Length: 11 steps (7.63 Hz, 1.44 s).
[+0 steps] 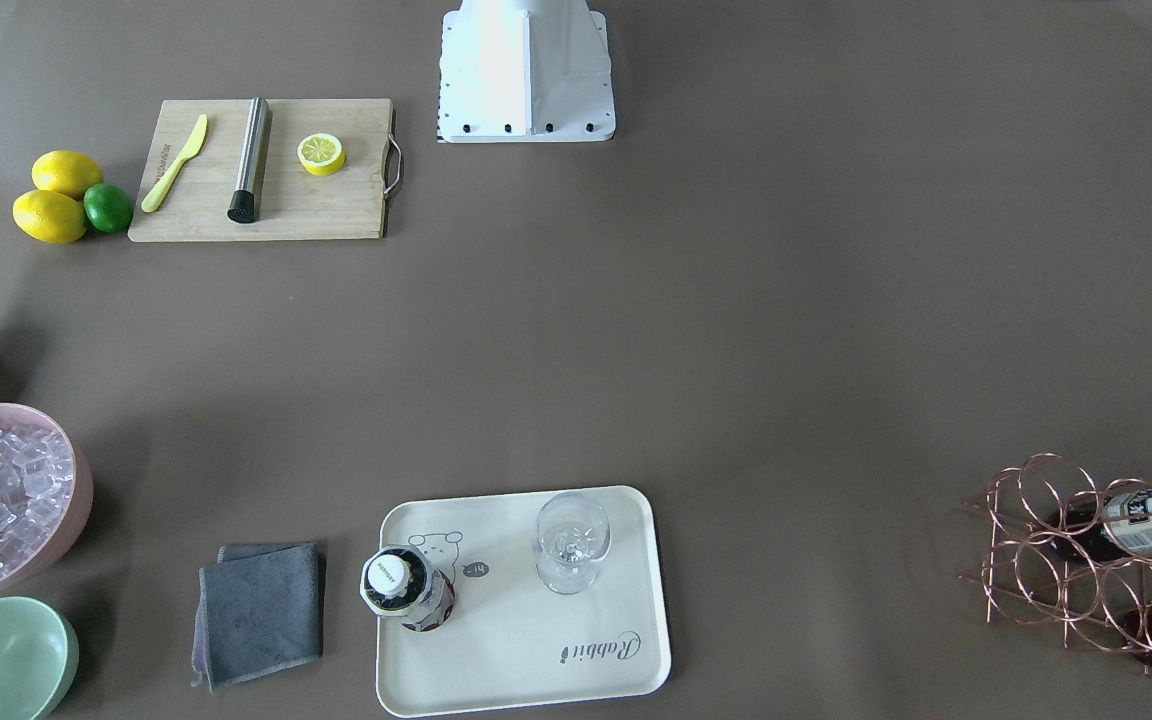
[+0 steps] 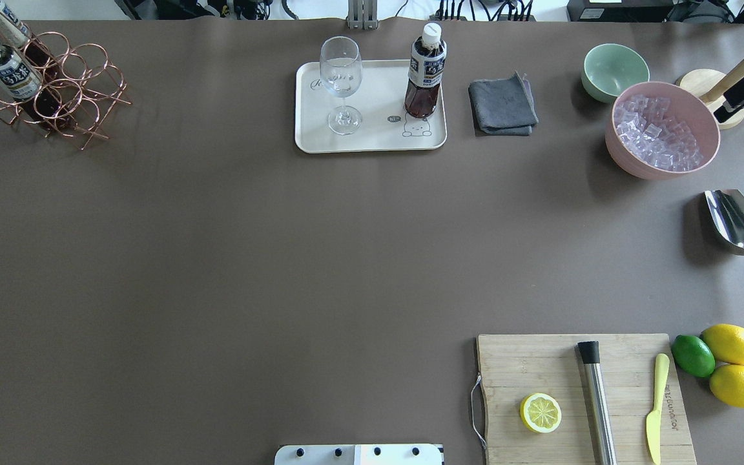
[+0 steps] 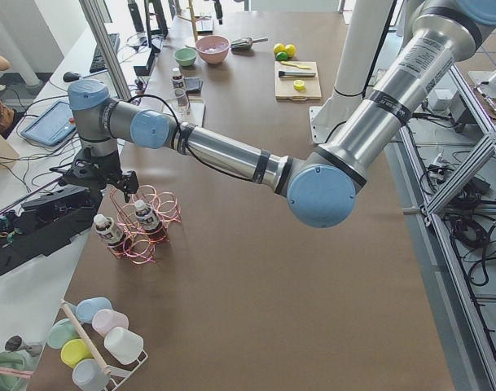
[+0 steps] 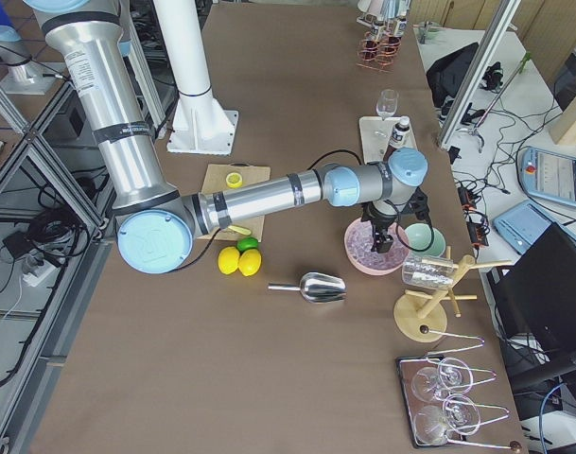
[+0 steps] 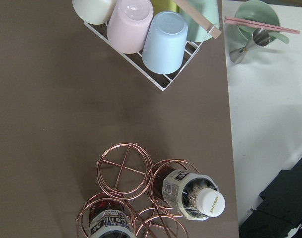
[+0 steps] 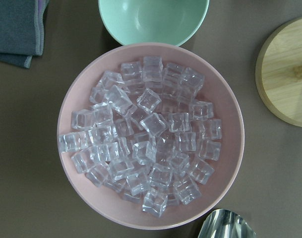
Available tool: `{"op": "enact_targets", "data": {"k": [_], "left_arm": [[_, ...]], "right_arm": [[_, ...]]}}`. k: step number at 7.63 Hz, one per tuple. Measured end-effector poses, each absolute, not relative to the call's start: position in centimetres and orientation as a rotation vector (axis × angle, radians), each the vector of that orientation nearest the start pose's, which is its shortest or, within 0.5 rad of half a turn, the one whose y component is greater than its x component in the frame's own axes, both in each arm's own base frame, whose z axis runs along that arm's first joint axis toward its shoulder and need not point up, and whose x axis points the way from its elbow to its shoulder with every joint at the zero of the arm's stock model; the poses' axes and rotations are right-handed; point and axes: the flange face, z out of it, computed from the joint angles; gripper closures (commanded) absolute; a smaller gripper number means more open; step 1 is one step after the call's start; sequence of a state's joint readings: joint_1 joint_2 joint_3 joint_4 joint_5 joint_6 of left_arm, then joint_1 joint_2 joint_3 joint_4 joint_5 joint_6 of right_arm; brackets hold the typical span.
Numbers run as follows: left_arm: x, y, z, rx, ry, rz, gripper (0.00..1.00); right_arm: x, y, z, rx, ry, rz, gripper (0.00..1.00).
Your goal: Take tea from basket to plate
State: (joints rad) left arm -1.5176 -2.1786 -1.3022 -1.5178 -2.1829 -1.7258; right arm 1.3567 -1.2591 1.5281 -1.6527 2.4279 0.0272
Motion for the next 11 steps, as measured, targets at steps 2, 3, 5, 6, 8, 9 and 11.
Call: {"op": "enact_targets", "data": {"k": [2,3,5,6,8,9,11], "left_arm": [[-4.8,-67.5,45.6,-0.255,0.701,-1.335,0.02],[-4.8,-63.9,47.3,-0.231,0.733,-1.182,0.02],[-5.5,-57.3,50.5,-0.163,0.777,-0.895,0.02],[-5.9,-54.1,51.5,-0.119,0.782,-0.777,0.02],[-6.0,-49.3,52.9,-0.085,0.797,-0.620,0.02],[-5.9,-47.8,53.2,-0.079,0.806,-0.575,0.02],[-6.0,-44.5,55.5,-0.071,0.798,-0.464,0.02]], "right_arm": [[-8.4,-60.7,49.1,0.026,-0.848,-0.251,0.00],[-8.3,-59.7,48.9,-0.005,-0.840,-0.232,0.00],[-7.3,-55.5,51.6,-0.075,-0.827,-0.177,0.00],[-6.8,-53.5,53.6,-0.107,-0.821,-0.158,0.00],[-4.5,-51.1,57.7,-0.130,-0.802,-0.121,0.00],[-2.3,-50.4,59.9,-0.105,-0.787,-0.112,0.00],[2.9,-48.5,63.2,-0.053,-0.768,-0.111,0.00]]}}
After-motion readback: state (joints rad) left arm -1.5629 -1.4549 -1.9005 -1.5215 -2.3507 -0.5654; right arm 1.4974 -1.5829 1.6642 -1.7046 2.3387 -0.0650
